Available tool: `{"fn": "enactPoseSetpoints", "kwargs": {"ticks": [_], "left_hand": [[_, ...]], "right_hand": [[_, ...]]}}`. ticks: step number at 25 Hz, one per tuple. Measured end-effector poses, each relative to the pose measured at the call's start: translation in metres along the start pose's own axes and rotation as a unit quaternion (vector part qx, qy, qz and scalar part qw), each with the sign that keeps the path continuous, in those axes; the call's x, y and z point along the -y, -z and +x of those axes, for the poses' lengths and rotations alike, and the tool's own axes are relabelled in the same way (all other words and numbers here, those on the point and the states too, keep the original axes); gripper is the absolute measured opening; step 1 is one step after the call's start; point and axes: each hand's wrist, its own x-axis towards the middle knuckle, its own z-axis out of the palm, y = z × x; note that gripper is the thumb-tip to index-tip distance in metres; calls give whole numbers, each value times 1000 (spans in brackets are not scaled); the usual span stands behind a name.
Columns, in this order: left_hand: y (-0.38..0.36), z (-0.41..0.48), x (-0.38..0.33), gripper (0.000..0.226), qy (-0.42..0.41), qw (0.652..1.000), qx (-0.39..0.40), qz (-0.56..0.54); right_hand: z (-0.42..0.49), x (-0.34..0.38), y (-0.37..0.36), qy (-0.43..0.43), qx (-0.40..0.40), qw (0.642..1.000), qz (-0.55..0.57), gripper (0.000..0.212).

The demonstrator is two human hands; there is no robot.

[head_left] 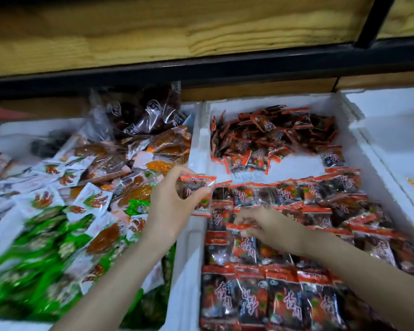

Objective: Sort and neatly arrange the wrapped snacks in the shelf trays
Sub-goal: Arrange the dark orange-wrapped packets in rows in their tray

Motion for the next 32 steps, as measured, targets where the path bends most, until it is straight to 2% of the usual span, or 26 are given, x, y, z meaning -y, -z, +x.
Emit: {"fn": "enactPoseSetpoints", "kwargs": {"ticks": [3, 6, 10, 12, 15, 16, 18, 20, 23, 25, 28, 30, 32], "left_hand": [[4, -12, -4, 23, 10, 1000, -10, -16], [5, -23, -3, 19, 53, 997, 9, -47], [7, -36, -1, 17, 88, 990, 36, -100], [8, -42, -1, 13, 137, 980, 77, -119], [11, -48, 1, 15, 234, 948, 143, -160], [11, -51, 1, 19, 233, 946, 154, -166], [10, -58, 2, 28, 194, 952, 160, -175], [6, -63, 2, 39, 141, 961, 153, -181], [-2, -70, 5, 44, 103, 974, 129, -156], [-5, -76, 5, 43, 133, 969, 132, -162], [-3, -81, 5, 35, 207, 937, 140, -243], [1, -78, 1, 22, 174, 945, 125, -247], [3, -74, -4, 14, 94, 968, 119, -198]], "right_hand": [[-4, 5, -1, -10, 6, 1000, -24, 22], [-4, 7, -1, -25, 0, 997, -78, 32], [1, 2, -7, -34, -12, 992, -120, 56], [0, 1, -10, -38, -12, 989, -145, 57], [-8, 11, -6, -17, -37, 985, -170, 44], [-12, 19, -5, -3, -66, 989, -135, 40], [-21, 42, -5, 11, -113, 994, 7, 37], [-30, 67, -5, 30, -103, 985, 134, 29], [-39, 76, -2, 45, -60, 988, 135, 22], [-42, 73, -1, 21, -93, 979, 179, 9], [-52, 74, 1, -43, -140, 935, 323, 22], [-62, 70, 0, -57, -100, 950, 291, 33], [-71, 71, -4, -43, -39, 979, 196, 38]]}}
